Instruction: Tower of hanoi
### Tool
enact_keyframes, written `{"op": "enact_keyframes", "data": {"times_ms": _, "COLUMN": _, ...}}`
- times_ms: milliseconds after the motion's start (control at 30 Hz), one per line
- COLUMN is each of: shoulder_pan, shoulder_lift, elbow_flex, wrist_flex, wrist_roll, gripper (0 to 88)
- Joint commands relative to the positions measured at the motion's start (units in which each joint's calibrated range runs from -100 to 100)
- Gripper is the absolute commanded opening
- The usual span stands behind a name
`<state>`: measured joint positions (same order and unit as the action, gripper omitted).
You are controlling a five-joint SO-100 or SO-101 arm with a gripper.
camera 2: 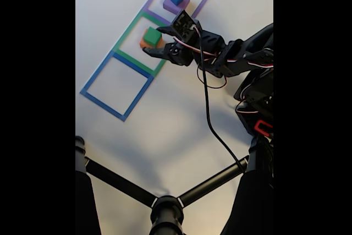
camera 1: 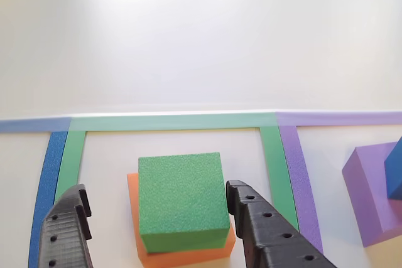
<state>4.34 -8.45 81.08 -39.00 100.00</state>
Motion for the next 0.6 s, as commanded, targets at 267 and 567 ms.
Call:
{"op": "enact_keyframes", "data": {"times_ms": 267, "shoulder_pan": -2.32, "shoulder_lift": -28.33, "elbow_flex": -18.52, "wrist_flex": 47.78, "wrist_roll": 0.0, "gripper": 19.8}}
{"op": "enact_keyframes", "data": {"times_ms": 567, "shoulder_pan": 2.25, "shoulder_lift": -28.33, "elbow_flex": -51.14, "wrist_flex": 91.57, "wrist_roll": 0.0, "gripper": 0.0}}
